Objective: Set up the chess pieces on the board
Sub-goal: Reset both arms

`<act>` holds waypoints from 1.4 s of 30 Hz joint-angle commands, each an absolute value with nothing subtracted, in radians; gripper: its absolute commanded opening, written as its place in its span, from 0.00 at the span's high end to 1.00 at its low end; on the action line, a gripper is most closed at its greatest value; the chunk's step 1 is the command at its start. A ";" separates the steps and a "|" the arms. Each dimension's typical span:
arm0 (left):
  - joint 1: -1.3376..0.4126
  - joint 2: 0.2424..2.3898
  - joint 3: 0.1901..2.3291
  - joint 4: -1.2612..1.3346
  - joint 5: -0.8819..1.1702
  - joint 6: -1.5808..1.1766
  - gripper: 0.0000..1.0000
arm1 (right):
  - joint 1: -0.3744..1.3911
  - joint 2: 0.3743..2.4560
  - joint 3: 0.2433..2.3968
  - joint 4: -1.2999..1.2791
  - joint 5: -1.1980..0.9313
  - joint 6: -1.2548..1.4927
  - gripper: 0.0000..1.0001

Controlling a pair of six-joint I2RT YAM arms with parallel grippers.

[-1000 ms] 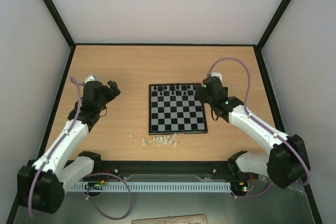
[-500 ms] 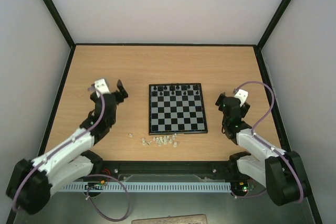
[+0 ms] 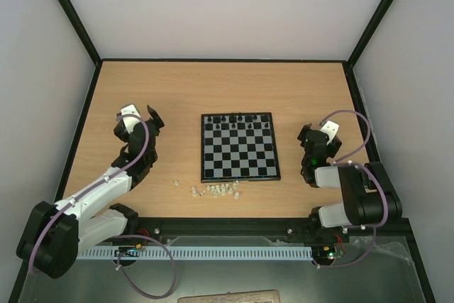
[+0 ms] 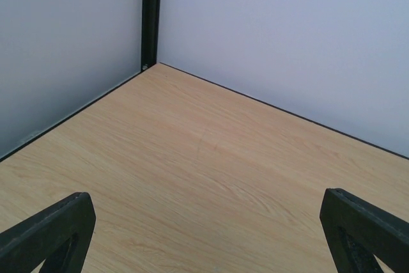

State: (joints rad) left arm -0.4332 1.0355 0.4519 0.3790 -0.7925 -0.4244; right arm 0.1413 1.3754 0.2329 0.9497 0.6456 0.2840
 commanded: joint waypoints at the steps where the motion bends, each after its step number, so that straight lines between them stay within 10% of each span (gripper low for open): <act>1: -0.411 1.045 0.409 0.518 -0.873 -0.387 0.01 | 0.115 1.456 0.299 1.067 0.586 0.242 0.01; 10: -0.233 1.069 0.301 0.702 -0.581 -0.390 0.00 | 0.111 1.531 0.104 1.507 0.443 0.166 0.02; 42: -0.042 1.509 0.269 1.196 -0.220 -0.067 0.01 | 0.101 1.514 0.222 1.255 0.408 0.177 0.01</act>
